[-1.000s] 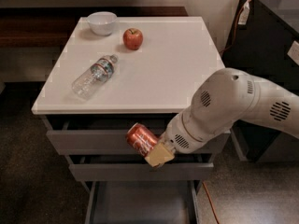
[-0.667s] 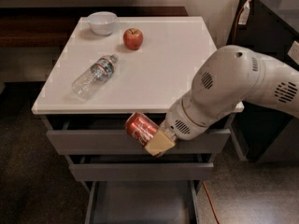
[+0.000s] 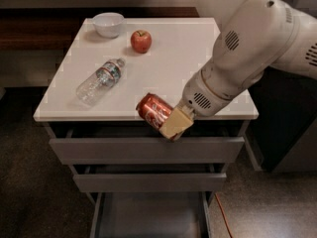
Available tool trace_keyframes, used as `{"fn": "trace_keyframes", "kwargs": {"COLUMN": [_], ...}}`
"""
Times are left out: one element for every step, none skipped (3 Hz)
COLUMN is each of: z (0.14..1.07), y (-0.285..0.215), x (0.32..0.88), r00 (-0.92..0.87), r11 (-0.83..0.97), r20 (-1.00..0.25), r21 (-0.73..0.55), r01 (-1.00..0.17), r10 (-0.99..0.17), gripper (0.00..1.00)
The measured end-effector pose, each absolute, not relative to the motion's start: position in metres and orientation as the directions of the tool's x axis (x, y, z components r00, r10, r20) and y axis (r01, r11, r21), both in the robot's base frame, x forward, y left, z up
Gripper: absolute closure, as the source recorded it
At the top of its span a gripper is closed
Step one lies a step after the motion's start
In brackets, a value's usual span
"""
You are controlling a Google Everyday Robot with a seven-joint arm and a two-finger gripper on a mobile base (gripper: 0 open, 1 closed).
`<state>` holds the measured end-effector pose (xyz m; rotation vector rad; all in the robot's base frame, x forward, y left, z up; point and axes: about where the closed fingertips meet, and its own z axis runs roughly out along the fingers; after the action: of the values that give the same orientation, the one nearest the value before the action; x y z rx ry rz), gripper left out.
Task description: Pick coke can from bottom drawer and place on counter
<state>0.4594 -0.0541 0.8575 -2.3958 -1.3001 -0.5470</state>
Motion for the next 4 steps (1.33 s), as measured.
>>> {"fn": "trace_keyframes", "kwargs": {"z": [0.884, 0.903, 0.913, 0.910], "y": [-0.062, -0.072, -0.087, -0.108], "x": [0.476, 0.497, 0.523, 0.560], "r00": [0.497, 0.511, 0.545, 0.603], "r11": [-0.516, -0.532, -0.559, -0.603], "r20": [0.498, 0.488, 0.477, 0.441], "r21": [-0.110, -0.108, -0.128, -0.161], "r01": [0.849, 0.840, 0.819, 0.782], "r10": [0.711, 0.707, 0.690, 0.665], "gripper": [1.00, 1.00, 1.00, 1.00]}}
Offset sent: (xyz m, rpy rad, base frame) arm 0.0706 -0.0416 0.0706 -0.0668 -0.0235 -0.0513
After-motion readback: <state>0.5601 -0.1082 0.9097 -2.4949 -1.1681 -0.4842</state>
